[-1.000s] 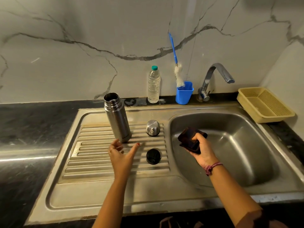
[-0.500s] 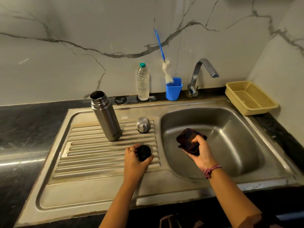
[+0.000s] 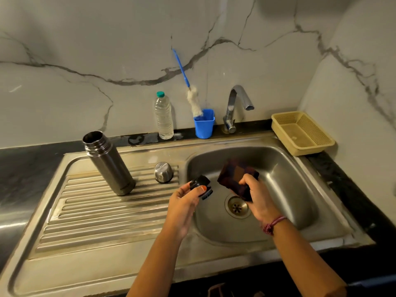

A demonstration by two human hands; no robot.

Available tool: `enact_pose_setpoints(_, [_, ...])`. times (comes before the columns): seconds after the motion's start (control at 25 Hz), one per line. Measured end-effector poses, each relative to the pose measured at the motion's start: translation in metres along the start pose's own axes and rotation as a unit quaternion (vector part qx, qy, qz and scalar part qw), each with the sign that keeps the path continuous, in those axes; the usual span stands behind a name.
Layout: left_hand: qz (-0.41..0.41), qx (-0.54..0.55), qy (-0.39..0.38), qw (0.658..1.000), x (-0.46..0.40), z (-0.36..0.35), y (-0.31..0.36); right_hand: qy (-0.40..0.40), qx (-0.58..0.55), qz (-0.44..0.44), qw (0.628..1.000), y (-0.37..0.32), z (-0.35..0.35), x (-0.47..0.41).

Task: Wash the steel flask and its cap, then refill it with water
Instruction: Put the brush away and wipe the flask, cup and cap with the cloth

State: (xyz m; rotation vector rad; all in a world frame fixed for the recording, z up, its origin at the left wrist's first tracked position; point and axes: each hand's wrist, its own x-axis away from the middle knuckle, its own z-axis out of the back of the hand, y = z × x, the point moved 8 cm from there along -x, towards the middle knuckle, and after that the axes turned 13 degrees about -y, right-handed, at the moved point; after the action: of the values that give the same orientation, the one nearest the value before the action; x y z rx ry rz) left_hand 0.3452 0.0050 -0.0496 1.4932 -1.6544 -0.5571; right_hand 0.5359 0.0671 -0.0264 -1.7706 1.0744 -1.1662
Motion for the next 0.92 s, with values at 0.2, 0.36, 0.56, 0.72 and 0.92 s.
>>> enact_pose_setpoints(0.2, [0.042, 0.115, -0.041, 0.992, -0.016, -0.051, -0.015, -0.103, 0.230, 0.075, 0.965, -0.044, -0.011, 0.008])
enact_pose_setpoints(0.36, [0.036, 0.136, -0.046, 0.989, -0.031, -0.080, -0.019, -0.185, 0.404, 0.183, 0.877, -0.052, -0.028, 0.015])
enact_pose_setpoints(0.56, [0.023, 0.121, -0.064, 0.990, -0.039, -0.099, -0.018, -0.209, 0.546, 0.287, 0.759, -0.064, -0.019, 0.019])
enact_pose_setpoints(0.72, [0.037, 0.132, -0.087, 0.987, -0.039, -0.114, -0.024, -0.184, 0.458, 0.221, 0.841, -0.074, 0.011, -0.002])
enact_pose_setpoints(0.92, [0.022, 0.134, -0.079, 0.988, -0.046, -0.118, -0.026, -0.168, 0.643, 0.314, 0.678, -0.072, 0.005, 0.011])
